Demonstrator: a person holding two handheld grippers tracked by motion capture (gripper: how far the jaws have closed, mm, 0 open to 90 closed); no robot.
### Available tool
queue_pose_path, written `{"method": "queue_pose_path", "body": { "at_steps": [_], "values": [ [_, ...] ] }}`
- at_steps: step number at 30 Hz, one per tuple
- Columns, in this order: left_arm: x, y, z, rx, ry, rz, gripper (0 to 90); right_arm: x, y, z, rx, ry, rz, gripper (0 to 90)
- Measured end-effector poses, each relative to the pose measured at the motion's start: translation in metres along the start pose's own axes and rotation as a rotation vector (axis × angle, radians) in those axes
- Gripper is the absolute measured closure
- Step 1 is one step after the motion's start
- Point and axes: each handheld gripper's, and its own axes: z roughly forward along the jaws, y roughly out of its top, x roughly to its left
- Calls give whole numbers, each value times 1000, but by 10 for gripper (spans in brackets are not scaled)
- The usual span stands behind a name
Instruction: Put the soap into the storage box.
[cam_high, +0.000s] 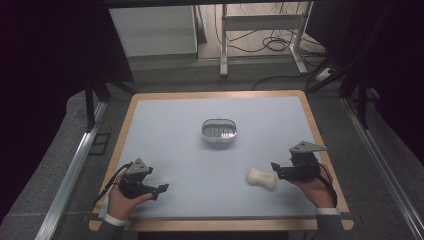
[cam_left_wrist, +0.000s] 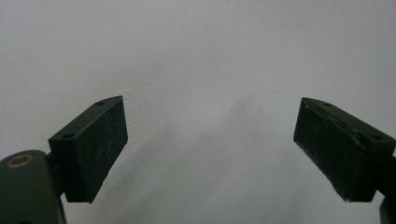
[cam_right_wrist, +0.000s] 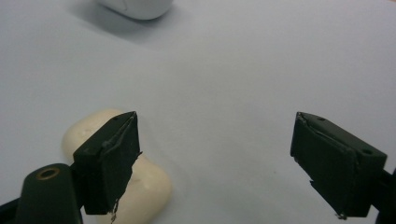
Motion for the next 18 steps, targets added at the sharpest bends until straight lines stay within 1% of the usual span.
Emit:
{"method": "queue_pose_path", "body": {
  "at_steps": [2,4,7,12,15,18],
  "values": [
    [0,0,0,0,0,1,103,1,2,1,0,32,7,155],
    [0,0,0,1,2,2,103,2,5,2,14,45,1,155],
    [0,0,0,1,0,5,103,5,11,4,38,63,-26,155],
    [0,0,1,6,0,7,101,14,21,9,90,97,-71,154],
    [1,0,0,6,-1,8,101,21,24,15,141,113,-90,155],
    [0,0,0,3,-7,7,101,25,26,20,171,126,-117,164]
  ]
}}
